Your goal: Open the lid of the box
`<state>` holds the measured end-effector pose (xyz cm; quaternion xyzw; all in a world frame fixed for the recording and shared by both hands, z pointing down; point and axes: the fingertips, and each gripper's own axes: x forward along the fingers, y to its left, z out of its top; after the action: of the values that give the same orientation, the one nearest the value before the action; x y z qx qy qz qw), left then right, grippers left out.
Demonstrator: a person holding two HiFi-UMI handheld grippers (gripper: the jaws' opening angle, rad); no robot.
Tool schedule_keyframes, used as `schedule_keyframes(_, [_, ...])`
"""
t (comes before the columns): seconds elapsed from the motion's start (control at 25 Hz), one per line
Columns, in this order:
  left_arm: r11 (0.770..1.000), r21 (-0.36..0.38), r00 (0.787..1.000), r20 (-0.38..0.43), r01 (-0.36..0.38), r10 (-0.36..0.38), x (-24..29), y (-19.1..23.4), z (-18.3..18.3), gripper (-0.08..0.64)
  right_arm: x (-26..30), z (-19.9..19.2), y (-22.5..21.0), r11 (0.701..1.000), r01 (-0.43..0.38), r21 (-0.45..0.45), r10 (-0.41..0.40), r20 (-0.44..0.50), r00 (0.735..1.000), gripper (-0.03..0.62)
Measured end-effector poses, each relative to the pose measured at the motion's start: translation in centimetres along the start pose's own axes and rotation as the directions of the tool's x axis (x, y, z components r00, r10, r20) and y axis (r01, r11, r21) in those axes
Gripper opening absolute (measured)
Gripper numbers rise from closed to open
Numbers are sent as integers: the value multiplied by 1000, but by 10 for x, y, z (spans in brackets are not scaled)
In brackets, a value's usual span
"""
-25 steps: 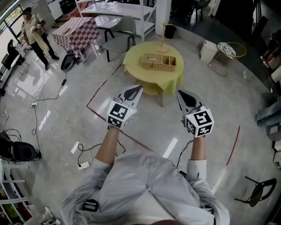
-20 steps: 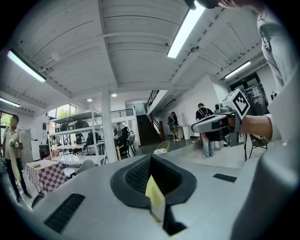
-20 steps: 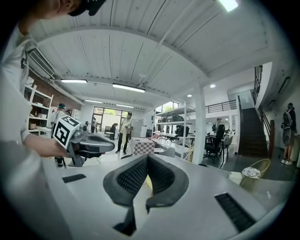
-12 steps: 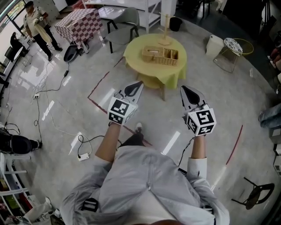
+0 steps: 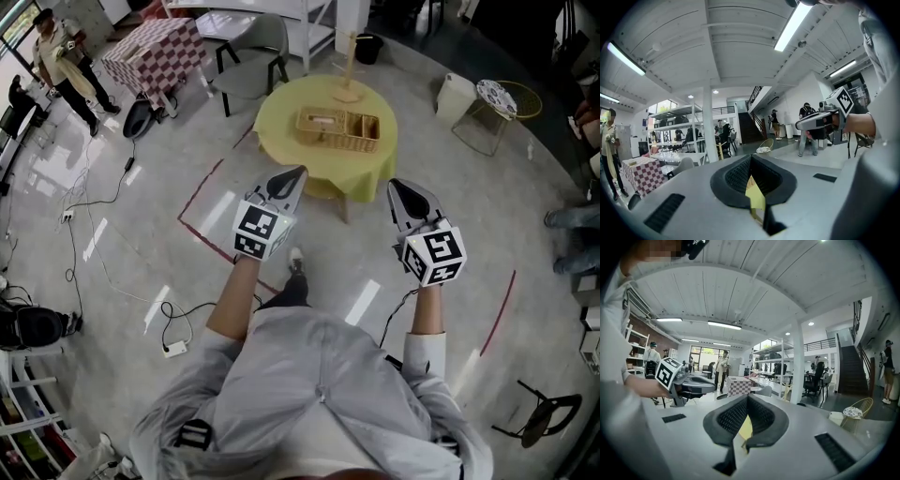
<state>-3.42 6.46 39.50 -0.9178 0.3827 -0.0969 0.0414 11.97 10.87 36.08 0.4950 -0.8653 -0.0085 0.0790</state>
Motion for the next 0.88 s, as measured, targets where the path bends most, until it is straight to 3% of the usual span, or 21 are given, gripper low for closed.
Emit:
schedule_keyframes(0.52, [999,2,999,-16,43,-43,133,141,-3,28,162,22,-77,999,35,-11,-35,-11,999,21])
schedule_keyframes(0.88, [995,-40,993,-61,94,-96,195,202,-43,28,246,3,-115,996,89,-5,-89,-74,993,21])
